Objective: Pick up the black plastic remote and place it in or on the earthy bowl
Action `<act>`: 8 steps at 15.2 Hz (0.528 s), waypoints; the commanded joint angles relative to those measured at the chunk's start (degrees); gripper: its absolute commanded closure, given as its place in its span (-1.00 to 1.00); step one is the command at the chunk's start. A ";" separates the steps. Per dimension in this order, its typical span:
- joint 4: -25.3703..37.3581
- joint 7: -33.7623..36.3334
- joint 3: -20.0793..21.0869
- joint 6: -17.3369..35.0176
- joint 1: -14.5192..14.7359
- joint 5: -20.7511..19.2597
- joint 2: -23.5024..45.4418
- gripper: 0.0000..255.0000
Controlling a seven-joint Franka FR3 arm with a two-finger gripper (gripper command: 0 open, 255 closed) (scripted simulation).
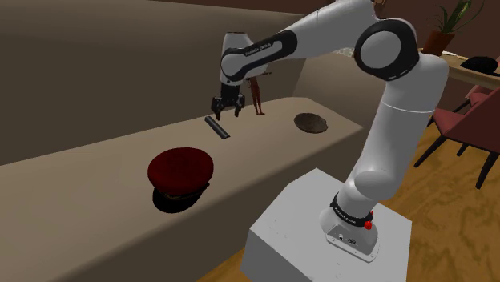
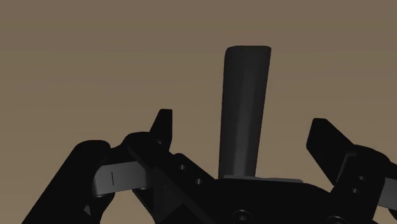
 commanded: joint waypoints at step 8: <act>5.08 1.64 0.16 5.59 0.33 0.88 10.18 -1.00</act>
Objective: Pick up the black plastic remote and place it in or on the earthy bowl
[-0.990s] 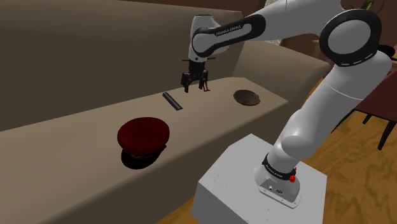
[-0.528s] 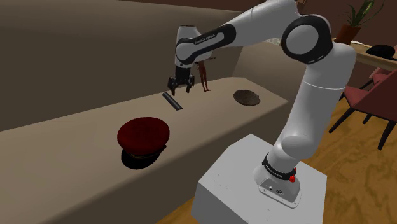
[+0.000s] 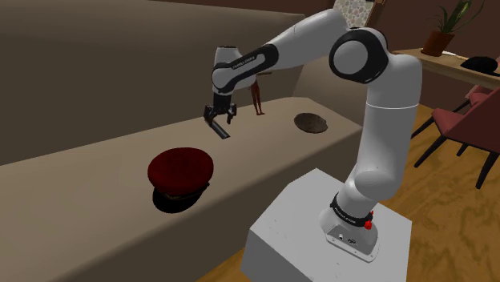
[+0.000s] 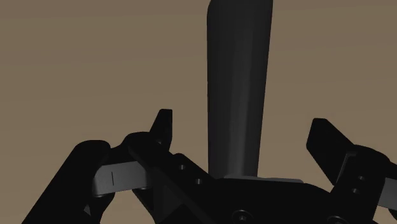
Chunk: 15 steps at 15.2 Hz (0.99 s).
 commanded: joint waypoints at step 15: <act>-0.75 0.02 0.09 2.35 0.12 0.09 1.57 1.00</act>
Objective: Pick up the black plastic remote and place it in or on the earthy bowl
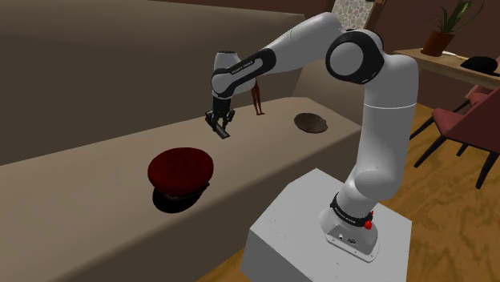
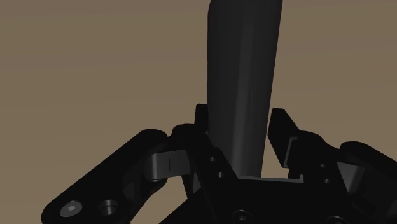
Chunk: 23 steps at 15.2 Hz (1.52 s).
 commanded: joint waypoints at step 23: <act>5.88 0.82 -0.10 -11.97 -0.02 -0.43 -5.91 1.00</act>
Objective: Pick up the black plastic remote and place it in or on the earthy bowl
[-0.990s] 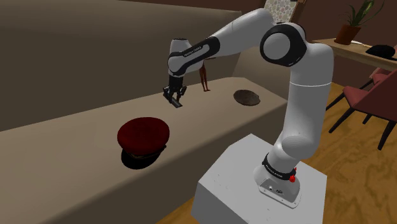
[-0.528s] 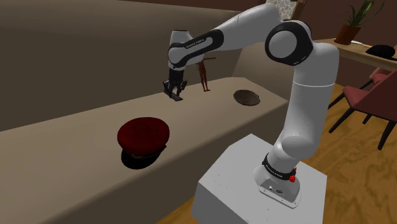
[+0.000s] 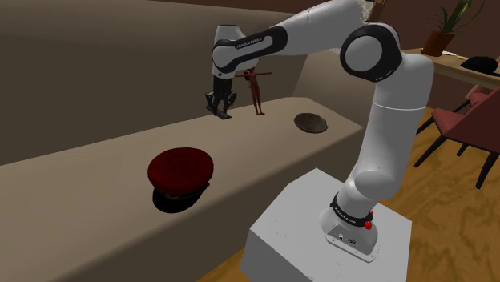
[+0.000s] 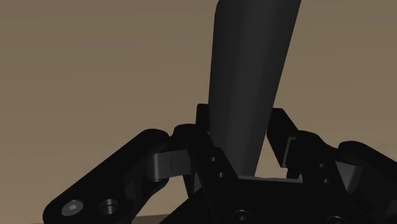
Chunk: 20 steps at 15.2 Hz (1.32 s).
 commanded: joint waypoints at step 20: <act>-14.28 -9.63 -4.42 -3.13 -5.41 -0.01 -16.77 1.00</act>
